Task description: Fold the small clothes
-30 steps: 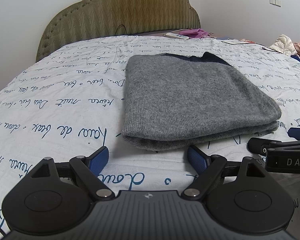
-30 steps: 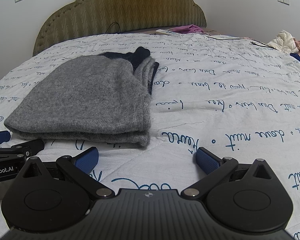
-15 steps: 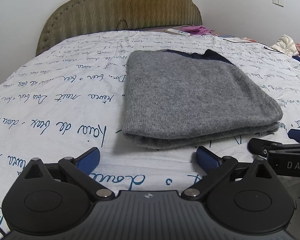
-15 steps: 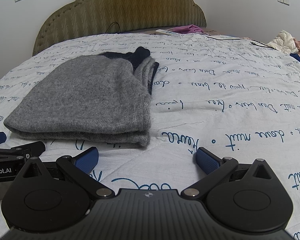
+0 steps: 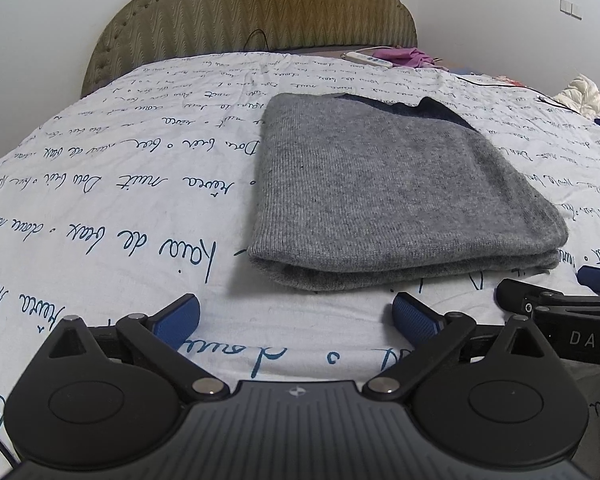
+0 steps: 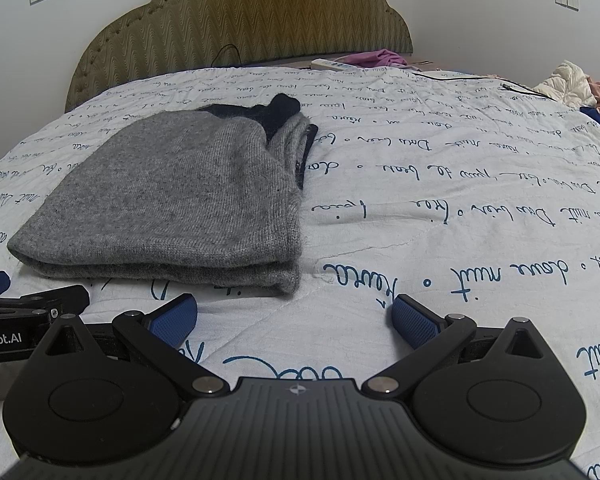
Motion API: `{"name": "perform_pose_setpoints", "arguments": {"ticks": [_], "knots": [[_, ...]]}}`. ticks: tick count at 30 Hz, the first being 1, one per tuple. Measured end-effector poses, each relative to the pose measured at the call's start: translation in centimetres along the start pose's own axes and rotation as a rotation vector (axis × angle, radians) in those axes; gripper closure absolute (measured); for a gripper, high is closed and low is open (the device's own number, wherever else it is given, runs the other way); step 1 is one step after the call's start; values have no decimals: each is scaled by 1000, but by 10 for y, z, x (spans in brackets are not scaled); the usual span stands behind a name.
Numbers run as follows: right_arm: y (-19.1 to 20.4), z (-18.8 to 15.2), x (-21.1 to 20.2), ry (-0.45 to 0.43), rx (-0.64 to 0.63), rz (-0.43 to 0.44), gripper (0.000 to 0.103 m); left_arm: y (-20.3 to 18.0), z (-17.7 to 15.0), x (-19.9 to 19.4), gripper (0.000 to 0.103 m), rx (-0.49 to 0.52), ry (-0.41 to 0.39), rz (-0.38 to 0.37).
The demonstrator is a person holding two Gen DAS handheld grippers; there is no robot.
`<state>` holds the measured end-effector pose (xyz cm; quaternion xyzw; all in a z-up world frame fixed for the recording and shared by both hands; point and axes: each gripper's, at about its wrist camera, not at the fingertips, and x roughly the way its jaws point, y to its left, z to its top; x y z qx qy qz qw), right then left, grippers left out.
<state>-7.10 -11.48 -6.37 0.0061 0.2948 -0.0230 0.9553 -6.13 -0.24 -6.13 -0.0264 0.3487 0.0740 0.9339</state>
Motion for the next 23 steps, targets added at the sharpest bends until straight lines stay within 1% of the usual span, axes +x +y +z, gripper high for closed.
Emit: {"name": "perform_pose_setpoints", "arguments": {"ticks": [18, 21, 23], "knots": [[0, 0, 0, 0, 0, 0, 0, -1, -1, -1, 0, 18, -14, 1], [0, 0, 0, 0, 1, 0, 0, -2, -3, -3, 0, 38, -16, 19], [0, 0, 0, 0, 0, 0, 0, -2, -4, -3, 0, 33, -17, 25]]}}
